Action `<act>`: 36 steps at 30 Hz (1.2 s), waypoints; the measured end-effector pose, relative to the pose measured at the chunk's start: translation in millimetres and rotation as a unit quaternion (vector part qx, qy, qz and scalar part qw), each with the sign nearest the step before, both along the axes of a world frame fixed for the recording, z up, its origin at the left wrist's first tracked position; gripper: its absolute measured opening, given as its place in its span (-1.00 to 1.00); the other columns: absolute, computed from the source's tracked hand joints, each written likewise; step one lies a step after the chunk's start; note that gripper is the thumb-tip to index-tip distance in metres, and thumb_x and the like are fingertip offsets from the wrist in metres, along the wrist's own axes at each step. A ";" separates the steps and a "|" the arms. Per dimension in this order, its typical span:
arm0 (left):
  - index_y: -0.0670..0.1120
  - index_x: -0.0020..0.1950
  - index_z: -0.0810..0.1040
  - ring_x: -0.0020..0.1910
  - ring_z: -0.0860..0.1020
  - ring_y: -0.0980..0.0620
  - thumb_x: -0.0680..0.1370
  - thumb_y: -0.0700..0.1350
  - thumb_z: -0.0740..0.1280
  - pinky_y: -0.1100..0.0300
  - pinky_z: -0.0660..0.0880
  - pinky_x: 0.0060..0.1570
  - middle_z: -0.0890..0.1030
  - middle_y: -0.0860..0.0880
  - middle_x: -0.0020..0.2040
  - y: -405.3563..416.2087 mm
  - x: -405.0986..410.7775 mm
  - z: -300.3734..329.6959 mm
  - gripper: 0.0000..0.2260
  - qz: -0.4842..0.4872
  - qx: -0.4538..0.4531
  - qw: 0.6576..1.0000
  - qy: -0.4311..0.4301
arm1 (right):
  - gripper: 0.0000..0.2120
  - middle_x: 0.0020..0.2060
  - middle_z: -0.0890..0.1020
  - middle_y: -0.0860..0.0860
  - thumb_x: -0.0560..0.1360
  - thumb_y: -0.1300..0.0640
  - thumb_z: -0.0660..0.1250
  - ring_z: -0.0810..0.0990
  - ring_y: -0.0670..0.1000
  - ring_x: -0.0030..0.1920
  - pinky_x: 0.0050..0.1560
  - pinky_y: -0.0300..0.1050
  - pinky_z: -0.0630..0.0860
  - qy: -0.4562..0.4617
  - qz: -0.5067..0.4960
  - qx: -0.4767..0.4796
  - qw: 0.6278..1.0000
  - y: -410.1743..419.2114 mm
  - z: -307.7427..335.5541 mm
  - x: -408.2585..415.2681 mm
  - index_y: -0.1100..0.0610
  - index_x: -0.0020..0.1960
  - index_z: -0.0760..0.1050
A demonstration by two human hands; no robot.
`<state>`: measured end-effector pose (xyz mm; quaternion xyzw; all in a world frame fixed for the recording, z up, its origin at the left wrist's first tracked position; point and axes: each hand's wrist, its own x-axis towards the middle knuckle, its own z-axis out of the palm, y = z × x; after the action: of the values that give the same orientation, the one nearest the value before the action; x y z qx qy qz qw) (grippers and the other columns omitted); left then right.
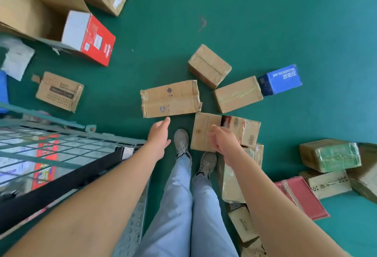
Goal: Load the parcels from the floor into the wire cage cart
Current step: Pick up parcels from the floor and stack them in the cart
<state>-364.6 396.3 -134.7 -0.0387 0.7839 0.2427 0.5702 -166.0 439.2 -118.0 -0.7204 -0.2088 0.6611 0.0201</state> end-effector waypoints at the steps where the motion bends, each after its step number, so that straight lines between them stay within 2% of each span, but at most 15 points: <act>1: 0.02 0.51 0.40 0.42 0.44 -0.12 0.69 0.15 0.23 -0.02 0.51 0.34 0.42 -0.12 0.47 8.4 -3.9 -28.5 -0.58 0.000 -0.016 1.000 -0.003 | -0.80 -0.24 0.50 0.02 0.59 -0.05 0.24 0.43 0.04 -0.20 -0.13 -0.02 0.38 -0.001 0.012 -0.006 1.000 8.3 -28.9 -8.2 0.04 -0.09 0.54; 3: 0.02 0.52 0.38 0.36 0.44 -0.06 0.69 0.15 0.24 -0.02 0.50 0.35 0.41 -0.06 0.44 24.7 -9.7 -66.4 -0.56 -0.003 -0.028 1.000 -0.012 | -0.79 -0.26 0.50 0.01 0.56 -0.07 0.24 0.41 0.03 -0.25 -0.19 -0.03 0.35 -0.002 0.020 -0.018 1.000 20.2 -65.5 -21.5 0.03 -0.08 0.55; 8: 0.01 0.58 0.29 0.16 0.44 -0.01 0.68 0.17 0.24 0.00 0.50 0.31 0.43 0.00 0.24 55.6 -48.0 -188.8 -0.49 -0.023 -0.056 0.998 0.009 | -0.80 -0.29 0.48 0.01 0.62 -0.01 0.27 0.42 0.00 -0.30 -0.18 -0.01 0.39 -0.011 0.034 -0.052 0.998 45.3 -184.9 -60.9 0.09 -0.09 0.52; 10: -0.01 0.60 0.24 0.04 0.45 0.02 0.68 0.15 0.24 0.02 0.49 0.24 0.39 -0.01 0.37 62.3 -69.4 -226.0 -0.46 -0.038 -0.073 0.996 0.032 | -0.83 -0.24 0.47 0.02 0.64 0.01 0.26 0.43 0.01 -0.25 -0.15 -0.03 0.40 -0.018 0.045 -0.059 0.997 53.2 -222.9 -71.0 0.06 -0.09 0.47; 11: 0.00 0.62 0.20 0.08 0.46 0.01 0.67 0.14 0.26 0.00 0.48 0.27 0.34 -0.01 0.47 64.7 -83.9 -247.7 -0.43 -0.045 -0.083 0.994 0.048 | -0.84 -0.24 0.47 0.02 0.64 0.02 0.25 0.44 0.02 -0.23 -0.12 -0.03 0.41 -0.028 0.055 -0.059 0.996 57.7 -243.8 -76.8 0.05 -0.08 0.48; 13: 0.02 0.64 0.17 0.35 0.44 -0.10 0.63 0.11 0.32 -0.12 0.43 0.39 0.26 -0.04 0.58 64.7 -112.7 -288.3 -0.37 -0.054 -0.101 0.990 0.087 | -0.87 -0.21 0.50 0.02 0.65 0.03 0.23 0.46 -0.01 -0.25 -0.10 -0.04 0.43 -0.049 0.083 -0.053 0.994 66.5 -281.3 -85.5 0.04 0.08 0.51; 15: 0.02 0.62 0.21 0.45 0.39 -0.16 0.57 0.11 0.37 -0.19 0.42 0.41 0.26 -0.08 0.56 62.4 -138.3 -321.1 -0.33 -0.053 -0.120 0.983 0.130 | -0.69 0.07 0.55 0.05 0.64 0.01 0.24 0.55 0.00 -0.11 -0.03 -0.05 0.52 -0.065 0.100 -0.032 0.992 75.3 -312.8 -92.7 0.04 0.36 0.43; 17: -0.03 0.62 0.22 0.43 0.40 -0.17 0.60 0.08 0.36 -0.18 0.41 0.42 0.26 -0.10 0.55 60.7 -156.9 -344.2 -0.36 -0.056 -0.132 0.976 0.162 | -0.46 0.37 0.42 0.06 0.60 -0.02 0.26 0.55 0.11 0.17 0.17 0.09 0.56 -0.093 0.113 0.002 0.989 81.4 -340.2 -98.3 0.01 0.55 0.25; 19: -0.05 0.66 0.12 0.50 0.33 -0.17 0.64 0.10 0.33 -0.14 0.31 0.49 0.21 -0.11 0.61 56.1 -170.5 -365.0 -0.32 -0.058 -0.155 0.974 0.155 | -0.32 0.51 0.29 0.02 0.57 -0.04 0.26 0.44 0.16 0.38 0.36 0.23 0.47 -0.103 0.135 0.020 0.985 83.6 -361.9 -103.1 -0.03 0.62 0.10; 21: -0.07 0.68 0.10 0.57 0.26 -0.14 0.65 0.15 0.31 -0.10 0.19 0.52 0.22 -0.08 0.64 52.3 -178.4 -380.6 -0.30 -0.050 -0.179 0.977 0.106 | -0.24 0.54 0.27 0.01 0.55 -0.06 0.29 0.37 0.17 0.46 0.42 0.24 0.41 -0.102 0.147 0.004 0.984 85.2 -377.9 -106.9 -0.04 0.65 0.02; 25: -0.04 0.60 0.28 0.52 0.32 -0.07 0.63 0.19 0.31 -0.02 0.19 0.48 0.36 -0.04 0.56 52.7 -182.1 -386.5 -0.39 -0.009 -0.166 0.985 0.053 | -0.23 0.51 0.26 0.02 0.57 -0.02 0.36 0.39 0.14 0.37 0.30 0.07 0.42 -0.096 0.122 0.003 0.988 92.5 -384.2 -111.2 0.04 0.64 0.04; 29: 0.00 0.57 0.23 0.38 0.42 -0.13 0.52 0.30 0.37 -0.03 0.33 0.21 0.39 -0.05 0.49 55.2 -181.9 -358.1 -0.27 0.034 -0.146 0.978 0.143 | -0.30 0.41 0.28 0.00 0.57 -0.01 0.36 0.39 0.07 0.14 0.11 0.02 0.36 -0.076 0.144 0.055 0.985 112.4 -349.6 -114.0 0.01 0.60 0.10; 31: 0.01 0.52 0.24 0.31 0.44 -0.13 0.53 0.30 0.35 -0.02 0.34 0.14 0.41 -0.04 0.44 57.6 -177.6 -334.4 -0.32 0.077 -0.117 0.976 0.169 | -0.32 0.34 0.30 -0.02 0.56 -0.03 0.37 0.42 0.06 0.10 0.10 0.03 0.40 -0.076 0.159 0.077 0.981 122.8 -321.7 -113.5 0.01 0.57 0.15; 34: -0.01 0.49 0.29 0.25 0.48 -0.12 0.55 0.26 0.35 -0.03 0.42 0.15 0.45 -0.04 0.39 62.4 -163.7 -296.4 -0.38 0.141 -0.072 0.967 0.201 | -0.34 0.33 0.36 0.00 0.52 -0.03 0.40 0.49 0.05 0.07 0.13 0.06 0.51 -0.070 0.155 0.100 0.980 131.3 -280.9 -108.6 0.01 0.53 0.22; 36: -0.01 0.50 0.30 0.29 0.49 -0.14 0.52 0.29 0.35 -0.09 0.47 0.25 0.46 -0.04 0.40 63.0 -151.7 -266.4 -0.34 0.170 -0.060 0.958 0.221 | -0.35 0.33 0.37 0.02 0.51 -0.02 0.41 0.50 0.06 0.12 0.13 0.04 0.48 -0.068 0.149 0.117 0.979 133.2 -249.0 -101.8 0.02 0.51 0.25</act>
<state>-516.3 459.3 -401.1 -0.1509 0.8854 0.2907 0.3297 -267.8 572.4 -367.1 -0.7170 -0.3907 0.5772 -0.0092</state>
